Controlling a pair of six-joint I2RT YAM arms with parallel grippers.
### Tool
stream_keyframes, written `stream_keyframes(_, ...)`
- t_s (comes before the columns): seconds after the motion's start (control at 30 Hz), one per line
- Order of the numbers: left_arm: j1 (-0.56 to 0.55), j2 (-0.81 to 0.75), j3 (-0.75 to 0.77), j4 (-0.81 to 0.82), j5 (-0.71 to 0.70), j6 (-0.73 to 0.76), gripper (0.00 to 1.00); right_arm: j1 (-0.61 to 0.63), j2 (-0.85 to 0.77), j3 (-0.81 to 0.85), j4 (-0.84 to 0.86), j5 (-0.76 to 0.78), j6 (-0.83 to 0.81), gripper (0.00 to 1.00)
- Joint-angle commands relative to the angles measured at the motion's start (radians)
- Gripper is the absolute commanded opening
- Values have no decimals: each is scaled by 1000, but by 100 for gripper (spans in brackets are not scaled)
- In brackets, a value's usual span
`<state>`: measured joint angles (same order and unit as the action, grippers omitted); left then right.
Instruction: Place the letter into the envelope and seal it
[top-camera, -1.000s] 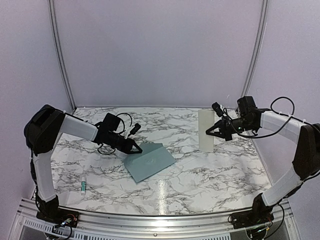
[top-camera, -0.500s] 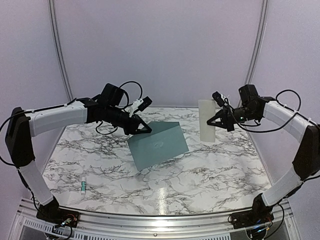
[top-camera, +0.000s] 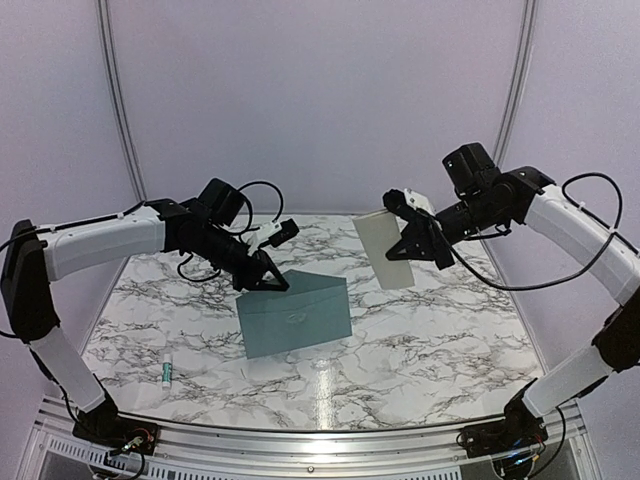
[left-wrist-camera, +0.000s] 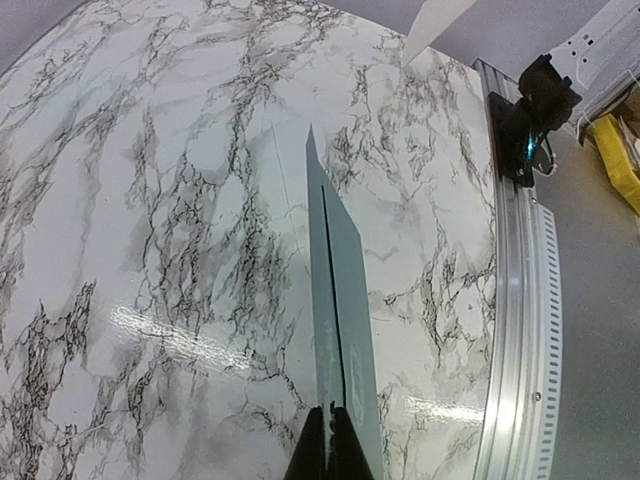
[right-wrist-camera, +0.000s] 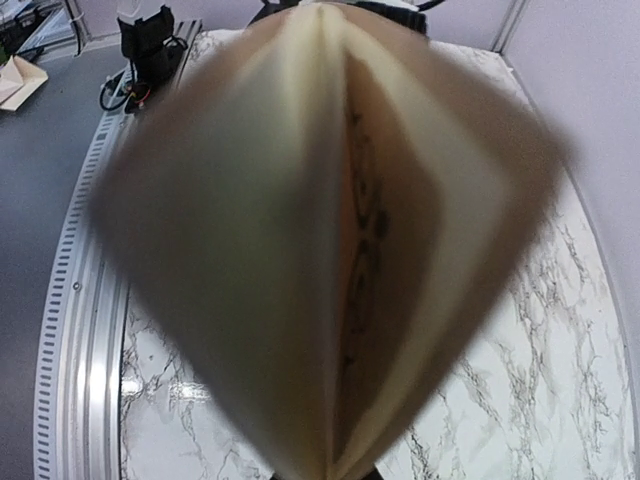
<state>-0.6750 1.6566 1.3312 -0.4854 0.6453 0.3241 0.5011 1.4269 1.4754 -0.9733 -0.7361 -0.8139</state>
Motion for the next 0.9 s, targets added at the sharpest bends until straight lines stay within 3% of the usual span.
stream_keyframes(0.0,-30,4,-8,-37,23,44,0,117,28,54,-85,114,-28,0)
stream_keyframes(0.33,-75,117,23,-34,109,56,0,342,188,173,-152,269,-19,0)
stream_keyframes(0.87,-106,137,34,-22,247,39,0,506,355,342,-212,450,4,0)
